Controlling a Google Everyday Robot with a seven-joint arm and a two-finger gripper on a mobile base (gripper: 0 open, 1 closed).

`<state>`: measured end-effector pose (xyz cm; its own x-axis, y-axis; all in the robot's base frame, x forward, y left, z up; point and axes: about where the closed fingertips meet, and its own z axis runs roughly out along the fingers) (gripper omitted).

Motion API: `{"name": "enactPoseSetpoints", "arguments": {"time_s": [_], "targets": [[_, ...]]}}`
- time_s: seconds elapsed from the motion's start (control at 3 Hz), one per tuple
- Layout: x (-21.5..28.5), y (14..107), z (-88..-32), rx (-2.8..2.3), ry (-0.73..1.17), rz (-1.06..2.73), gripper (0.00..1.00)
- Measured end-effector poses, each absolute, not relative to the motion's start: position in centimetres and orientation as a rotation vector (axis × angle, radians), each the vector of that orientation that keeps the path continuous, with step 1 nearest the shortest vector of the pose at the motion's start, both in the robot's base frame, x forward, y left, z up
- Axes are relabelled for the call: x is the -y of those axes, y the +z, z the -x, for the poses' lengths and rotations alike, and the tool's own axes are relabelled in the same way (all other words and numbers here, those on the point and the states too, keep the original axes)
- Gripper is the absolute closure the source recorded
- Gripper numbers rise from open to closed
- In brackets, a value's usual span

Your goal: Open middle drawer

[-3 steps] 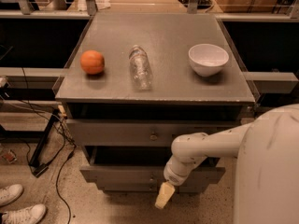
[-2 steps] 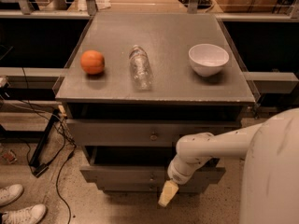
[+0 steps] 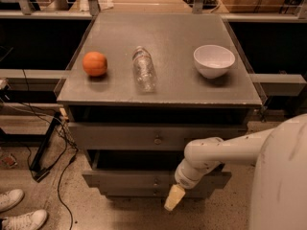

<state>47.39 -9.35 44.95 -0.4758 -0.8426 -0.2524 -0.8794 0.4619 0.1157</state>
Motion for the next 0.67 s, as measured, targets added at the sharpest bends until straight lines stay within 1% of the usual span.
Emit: {"name": "enactPoseSetpoints", "arguments": {"time_s": [0.67], "targets": [[9.2, 44.9, -49.6, -2.521, 0.329, 1.469, 0.0]]}}
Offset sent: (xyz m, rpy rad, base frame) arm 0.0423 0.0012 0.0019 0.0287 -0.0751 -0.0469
